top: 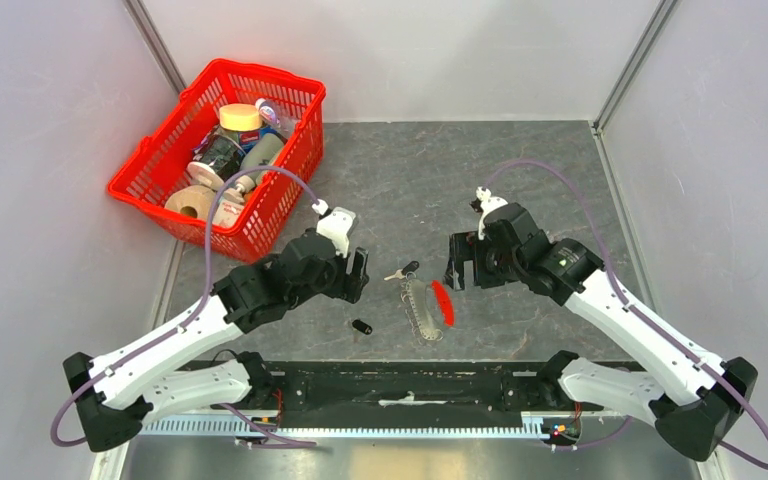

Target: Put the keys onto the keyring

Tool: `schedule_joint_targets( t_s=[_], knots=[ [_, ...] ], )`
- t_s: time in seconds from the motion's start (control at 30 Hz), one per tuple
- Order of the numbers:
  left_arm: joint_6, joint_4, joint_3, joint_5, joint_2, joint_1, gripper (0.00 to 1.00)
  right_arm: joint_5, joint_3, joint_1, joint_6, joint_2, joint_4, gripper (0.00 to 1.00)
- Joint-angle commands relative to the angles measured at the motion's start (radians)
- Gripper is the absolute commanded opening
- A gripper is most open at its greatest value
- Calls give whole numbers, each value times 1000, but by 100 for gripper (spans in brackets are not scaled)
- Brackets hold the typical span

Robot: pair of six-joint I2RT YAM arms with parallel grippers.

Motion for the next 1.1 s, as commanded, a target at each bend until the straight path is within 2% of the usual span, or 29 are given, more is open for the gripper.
schedule_joint_targets(
  t_s=[0.0, 0.2, 0.37, 0.73, 0.93, 1.07],
  knots=[
    [-125, 5, -45, -29, 2, -1, 79, -30, -96, 6, 72, -42, 97, 95],
    [-147, 35, -101, 17, 16, -3, 77, 5, -214, 6, 132, -21, 167, 94],
    [-153, 54, -119, 42, 25, -2, 77, 98, -254, 6, 179, 30, 216, 91],
    [-165, 159, -181, 109, 61, -3, 77, 122, -267, 19, 196, 188, 326, 84],
    [-137, 226, -171, 167, 142, -3, 76, 142, -243, 27, 174, 199, 307, 81],
    [-139, 316, -193, 272, 175, -4, 75, 152, -256, 33, 180, 169, 283, 80]
  ],
)
